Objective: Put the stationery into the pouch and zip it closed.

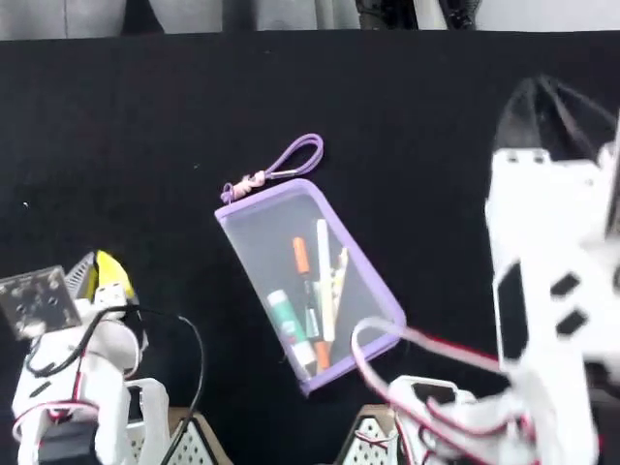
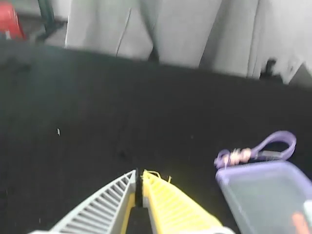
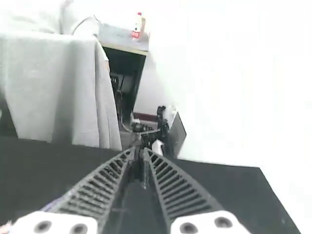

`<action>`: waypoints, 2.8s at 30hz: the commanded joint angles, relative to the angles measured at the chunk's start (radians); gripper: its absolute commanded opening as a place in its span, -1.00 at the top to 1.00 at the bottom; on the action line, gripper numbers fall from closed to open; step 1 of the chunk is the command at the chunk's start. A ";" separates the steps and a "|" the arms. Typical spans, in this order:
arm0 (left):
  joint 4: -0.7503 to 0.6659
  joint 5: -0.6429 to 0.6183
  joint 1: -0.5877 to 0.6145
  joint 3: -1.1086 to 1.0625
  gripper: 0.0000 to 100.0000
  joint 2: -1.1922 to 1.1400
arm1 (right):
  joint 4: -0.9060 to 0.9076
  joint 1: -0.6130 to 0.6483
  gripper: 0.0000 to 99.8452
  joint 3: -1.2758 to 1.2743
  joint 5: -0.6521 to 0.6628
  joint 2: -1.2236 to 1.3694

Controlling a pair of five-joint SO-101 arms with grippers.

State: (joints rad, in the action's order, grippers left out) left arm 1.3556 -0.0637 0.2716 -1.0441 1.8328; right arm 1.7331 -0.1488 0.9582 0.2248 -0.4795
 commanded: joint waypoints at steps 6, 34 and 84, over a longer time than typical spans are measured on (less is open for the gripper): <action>-0.040 -0.002 0.002 -0.193 0.94 -0.006 | -0.048 0.029 0.97 -0.789 -0.011 -0.415; -0.170 0.000 -0.001 -0.653 0.94 -0.008 | -0.508 0.040 0.98 -2.242 0.046 -1.400; -0.081 -0.006 0.008 -0.653 0.94 -0.009 | -0.433 0.037 0.98 -2.641 0.018 -1.405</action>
State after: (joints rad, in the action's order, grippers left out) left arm 1.2712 -0.0637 0.2731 -1.6763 1.8205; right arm 1.2896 -0.1181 -1.6824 0.2417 -1.8067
